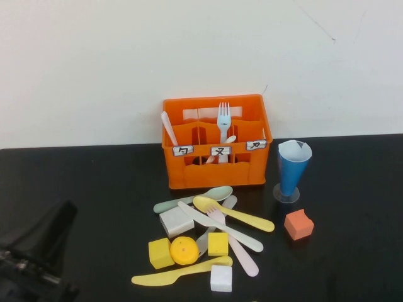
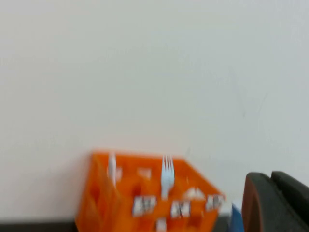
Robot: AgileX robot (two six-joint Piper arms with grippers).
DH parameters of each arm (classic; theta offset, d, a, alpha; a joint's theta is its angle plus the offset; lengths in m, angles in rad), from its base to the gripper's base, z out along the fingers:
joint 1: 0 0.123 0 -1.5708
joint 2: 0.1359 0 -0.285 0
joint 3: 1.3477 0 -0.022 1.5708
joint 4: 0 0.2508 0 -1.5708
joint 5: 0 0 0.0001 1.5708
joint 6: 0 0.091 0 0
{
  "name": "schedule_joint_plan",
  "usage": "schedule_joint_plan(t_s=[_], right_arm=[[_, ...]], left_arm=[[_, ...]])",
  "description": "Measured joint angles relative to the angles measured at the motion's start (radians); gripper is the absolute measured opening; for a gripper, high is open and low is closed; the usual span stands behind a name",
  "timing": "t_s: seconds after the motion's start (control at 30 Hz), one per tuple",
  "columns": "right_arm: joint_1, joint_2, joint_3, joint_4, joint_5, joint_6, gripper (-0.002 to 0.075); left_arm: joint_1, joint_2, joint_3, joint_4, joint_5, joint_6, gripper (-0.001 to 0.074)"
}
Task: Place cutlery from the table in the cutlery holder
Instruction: Pick up the knife
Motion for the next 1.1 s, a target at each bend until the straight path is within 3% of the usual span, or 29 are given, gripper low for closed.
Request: schedule_joint_plan(t_s=[0.17,0.33,0.5,0.83,1.1], right_arm=[[0.000,0.000,0.000,0.000,0.000,0.000,-0.0003],[-0.001,0.000,0.000,0.000,0.000,0.000,-0.0003],[-0.001,0.000,0.000,-0.002,0.000,0.000,-0.0003],[-0.001,0.000,0.000,-0.002,0.000,0.000,-0.0003],[-0.001,0.000,0.000,-0.002,0.000,0.000,-0.0003]], left_arm=[[0.000,-0.205,0.004,-0.092,0.251,0.021,0.0000],[0.002,-0.435,0.008,-0.267,0.653,0.131,0.0000],[0.095,-0.636,0.012,-0.381,0.931,0.327,0.0000],[0.407,-0.896,0.016,-0.393,1.265,0.402,0.0000],[0.435,-0.927,0.016,-0.326,1.406,0.450,0.0000]])
